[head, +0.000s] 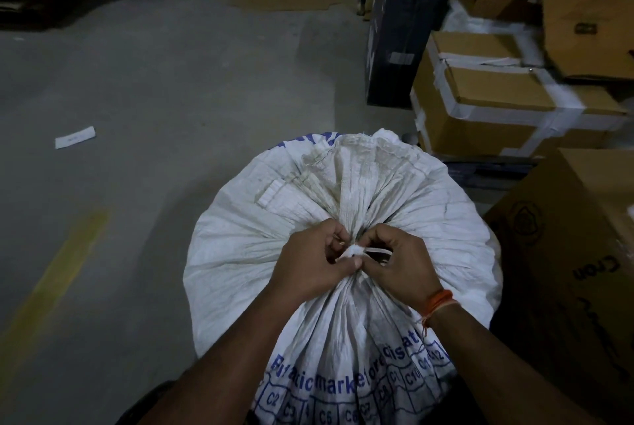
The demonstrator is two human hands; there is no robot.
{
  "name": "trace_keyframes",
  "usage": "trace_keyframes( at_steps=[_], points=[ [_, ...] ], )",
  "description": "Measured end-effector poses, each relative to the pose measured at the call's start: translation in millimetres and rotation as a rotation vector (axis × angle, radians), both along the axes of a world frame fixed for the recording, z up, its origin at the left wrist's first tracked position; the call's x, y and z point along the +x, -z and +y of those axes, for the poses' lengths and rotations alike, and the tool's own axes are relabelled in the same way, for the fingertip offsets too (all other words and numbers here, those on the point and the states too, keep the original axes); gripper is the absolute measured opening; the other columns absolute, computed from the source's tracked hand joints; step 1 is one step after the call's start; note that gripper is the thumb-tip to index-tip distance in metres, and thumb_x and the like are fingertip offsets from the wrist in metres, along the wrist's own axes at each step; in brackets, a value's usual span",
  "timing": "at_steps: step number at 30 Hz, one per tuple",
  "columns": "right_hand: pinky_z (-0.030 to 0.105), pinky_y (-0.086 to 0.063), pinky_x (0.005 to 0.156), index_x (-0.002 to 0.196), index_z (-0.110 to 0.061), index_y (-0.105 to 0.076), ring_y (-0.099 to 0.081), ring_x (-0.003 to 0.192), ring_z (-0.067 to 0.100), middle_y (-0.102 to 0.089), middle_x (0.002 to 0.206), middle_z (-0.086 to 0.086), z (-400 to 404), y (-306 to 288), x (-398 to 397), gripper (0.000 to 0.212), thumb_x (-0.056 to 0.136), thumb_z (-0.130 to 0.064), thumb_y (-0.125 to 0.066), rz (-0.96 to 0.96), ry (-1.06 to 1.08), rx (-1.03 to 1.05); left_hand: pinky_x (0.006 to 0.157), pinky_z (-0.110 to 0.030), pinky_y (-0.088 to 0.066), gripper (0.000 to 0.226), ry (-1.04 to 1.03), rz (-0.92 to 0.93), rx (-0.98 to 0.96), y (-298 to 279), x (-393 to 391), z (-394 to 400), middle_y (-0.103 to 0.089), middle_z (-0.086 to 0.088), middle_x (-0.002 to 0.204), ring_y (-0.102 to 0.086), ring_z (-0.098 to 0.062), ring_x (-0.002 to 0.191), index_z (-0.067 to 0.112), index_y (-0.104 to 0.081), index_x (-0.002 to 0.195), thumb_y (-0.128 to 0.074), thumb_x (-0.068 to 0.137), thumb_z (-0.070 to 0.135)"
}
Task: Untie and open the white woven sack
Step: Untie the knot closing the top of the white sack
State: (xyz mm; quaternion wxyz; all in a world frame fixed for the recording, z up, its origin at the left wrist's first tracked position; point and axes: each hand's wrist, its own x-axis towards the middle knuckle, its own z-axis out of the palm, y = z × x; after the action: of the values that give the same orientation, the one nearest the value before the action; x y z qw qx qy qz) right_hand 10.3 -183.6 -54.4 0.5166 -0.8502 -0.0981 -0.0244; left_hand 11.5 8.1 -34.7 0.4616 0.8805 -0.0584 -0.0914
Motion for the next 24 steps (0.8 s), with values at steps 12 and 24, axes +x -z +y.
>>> trace_keyframes(
  at_steps=[12, 24],
  points=[
    [0.018, -0.051, 0.07, 0.081, -0.015, -0.066, -0.06, 0.084, 0.006, -0.056, 0.092, -0.002, -10.7, -18.4, -5.1, 0.022, 0.073, -0.018, -0.087, -0.171, -0.043, -0.2, 0.068, -0.027, -0.058, 0.015, 0.044, -0.131, -0.055, 3.1, 3.2, -5.1, -0.073, 0.006, 0.07, -0.072, -0.004, 0.067, 0.026, -0.071, 0.091, -0.081, 0.085, 0.016],
    [0.012, -0.052, 0.078, 0.07, -0.01, -0.074, -0.062, 0.095, 0.005, -0.058, 0.099, 0.0, -8.8, -19.9, -7.2, 0.012, 0.073, -0.003, -0.084, -0.14, 0.031, -0.146, 0.068, -0.025, -0.054, 0.016, 0.01, -0.124, -0.066, 1.9, 5.5, -3.6, -0.061, 0.011, 0.055, -0.071, -0.005, 0.061, 0.024, -0.077, 0.089, -0.084, 0.082, 0.011]
  ],
)
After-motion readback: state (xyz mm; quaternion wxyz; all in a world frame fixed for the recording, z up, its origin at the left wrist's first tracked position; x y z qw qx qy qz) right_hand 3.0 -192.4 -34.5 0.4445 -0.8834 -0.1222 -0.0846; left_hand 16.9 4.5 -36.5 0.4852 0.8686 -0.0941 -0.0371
